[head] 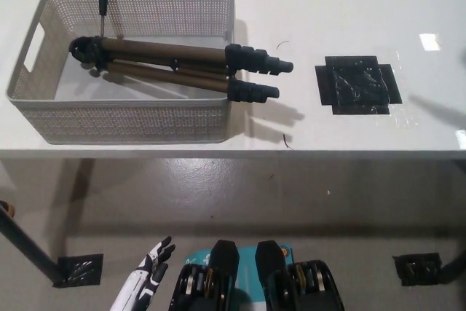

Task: The robot uses its right hand to pick the tripod on the desk and places it into a rectangular container on the left.

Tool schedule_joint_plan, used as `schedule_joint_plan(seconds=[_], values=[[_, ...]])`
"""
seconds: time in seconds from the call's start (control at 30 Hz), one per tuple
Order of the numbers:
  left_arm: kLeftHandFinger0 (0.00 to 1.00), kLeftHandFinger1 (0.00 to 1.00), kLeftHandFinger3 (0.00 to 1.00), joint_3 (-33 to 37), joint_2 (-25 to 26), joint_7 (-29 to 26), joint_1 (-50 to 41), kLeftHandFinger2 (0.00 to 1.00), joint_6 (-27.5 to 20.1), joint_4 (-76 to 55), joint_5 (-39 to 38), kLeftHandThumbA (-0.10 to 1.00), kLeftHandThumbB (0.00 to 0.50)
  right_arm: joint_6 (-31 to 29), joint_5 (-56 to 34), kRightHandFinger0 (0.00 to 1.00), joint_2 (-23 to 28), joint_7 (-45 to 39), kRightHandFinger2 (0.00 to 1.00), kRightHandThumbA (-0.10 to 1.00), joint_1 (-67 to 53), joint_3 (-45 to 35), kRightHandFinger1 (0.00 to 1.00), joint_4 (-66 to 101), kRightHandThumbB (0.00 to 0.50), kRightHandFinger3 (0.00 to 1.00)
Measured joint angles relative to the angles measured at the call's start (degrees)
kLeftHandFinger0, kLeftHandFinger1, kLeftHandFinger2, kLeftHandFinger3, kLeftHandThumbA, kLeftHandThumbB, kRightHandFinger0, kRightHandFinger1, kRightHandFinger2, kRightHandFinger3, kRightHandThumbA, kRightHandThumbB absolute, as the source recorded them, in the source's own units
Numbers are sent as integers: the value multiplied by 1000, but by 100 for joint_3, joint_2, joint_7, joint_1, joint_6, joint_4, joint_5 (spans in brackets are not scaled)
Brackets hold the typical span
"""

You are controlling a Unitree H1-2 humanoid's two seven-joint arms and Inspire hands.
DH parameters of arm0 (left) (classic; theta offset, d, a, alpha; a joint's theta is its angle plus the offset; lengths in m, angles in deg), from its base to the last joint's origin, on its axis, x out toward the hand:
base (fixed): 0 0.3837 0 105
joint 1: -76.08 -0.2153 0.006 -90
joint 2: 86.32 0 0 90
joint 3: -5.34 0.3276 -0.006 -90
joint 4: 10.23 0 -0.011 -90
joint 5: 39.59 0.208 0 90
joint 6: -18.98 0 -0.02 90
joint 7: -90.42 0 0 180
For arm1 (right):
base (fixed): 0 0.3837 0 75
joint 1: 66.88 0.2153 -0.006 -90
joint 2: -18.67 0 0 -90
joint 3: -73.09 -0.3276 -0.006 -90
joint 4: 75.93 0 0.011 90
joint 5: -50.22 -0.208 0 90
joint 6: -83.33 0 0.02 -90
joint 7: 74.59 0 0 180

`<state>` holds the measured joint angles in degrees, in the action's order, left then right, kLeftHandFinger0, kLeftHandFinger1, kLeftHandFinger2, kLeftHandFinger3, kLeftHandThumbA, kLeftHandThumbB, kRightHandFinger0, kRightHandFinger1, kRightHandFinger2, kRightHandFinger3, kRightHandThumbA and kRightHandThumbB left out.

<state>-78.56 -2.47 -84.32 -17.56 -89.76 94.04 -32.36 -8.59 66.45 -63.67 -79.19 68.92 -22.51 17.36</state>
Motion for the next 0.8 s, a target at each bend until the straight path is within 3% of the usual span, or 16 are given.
schedule_joint_plan(seconds=[0.07,0.17,0.2,0.27,0.3,0.33,0.43,0.57,0.67,0.7,0.8], values=[[1000,1000,1000,-2,-7,1,-3,1000,16,-5,-9,1000,143,19,-90,1000,-79,3,1000,1000,-593,-45,1000,429,258,1000],[1000,1000,1000,-7,-13,3,-33,1000,50,-111,-48,1000,118,15,-230,1000,-335,11,1000,1000,-1621,-86,1000,1090,300,1000],[1000,1000,1000,-10,-13,2,-49,1000,55,-163,-61,1000,134,11,-268,1000,-420,11,1000,1000,-1890,-88,1000,1237,312,1000],[1000,1000,1000,-23,-16,4,-87,1000,89,-367,-145,1000,122,-12,-432,1000,-721,19,1000,1000,-2810,-101,1000,1613,293,1000],[1000,1000,1000,-32,-18,5,-99,1000,107,-482,-193,1000,128,-39,-536,1000,-898,25,1000,1000,-3177,-107,1000,1767,222,1000],[1000,1000,1000,-41,-19,7,-103,1000,114,-625,-242,1000,139,-104,-640,1000,-1069,30,1000,1000,-3531,-107,1000,1838,191,1000],[1000,1000,1000,-45,-31,38,-102,1000,141,-1007,-419,1000,165,-379,-915,1000,-1558,33,1000,1000,-4428,-78,1000,1691,146,1000],[1000,1000,1000,-46,-32,92,-138,1000,160,-1306,-565,1000,152,-725,-1020,1000,-1889,42,1000,1000,-4853,16,1000,1097,252,1000],[1000,1000,1000,-64,-33,105,-147,1000,167,-1391,-642,1000,187,-944,-1078,1000,-2048,56,1000,1000,-4878,115,1000,638,246,1000],[1000,1000,1000,-68,-36,108,-132,1000,178,-1391,-675,1000,162,-1043,-1111,1000,-2118,57,1000,1000,-4876,152,1000,412,228,1000],[1000,1000,1000,-102,-39,113,-94,1000,218,-1388,-701,1000,150,-1221,-1198,1000,-2247,53,1000,1000,-4877,283,1000,61,192,1000]])
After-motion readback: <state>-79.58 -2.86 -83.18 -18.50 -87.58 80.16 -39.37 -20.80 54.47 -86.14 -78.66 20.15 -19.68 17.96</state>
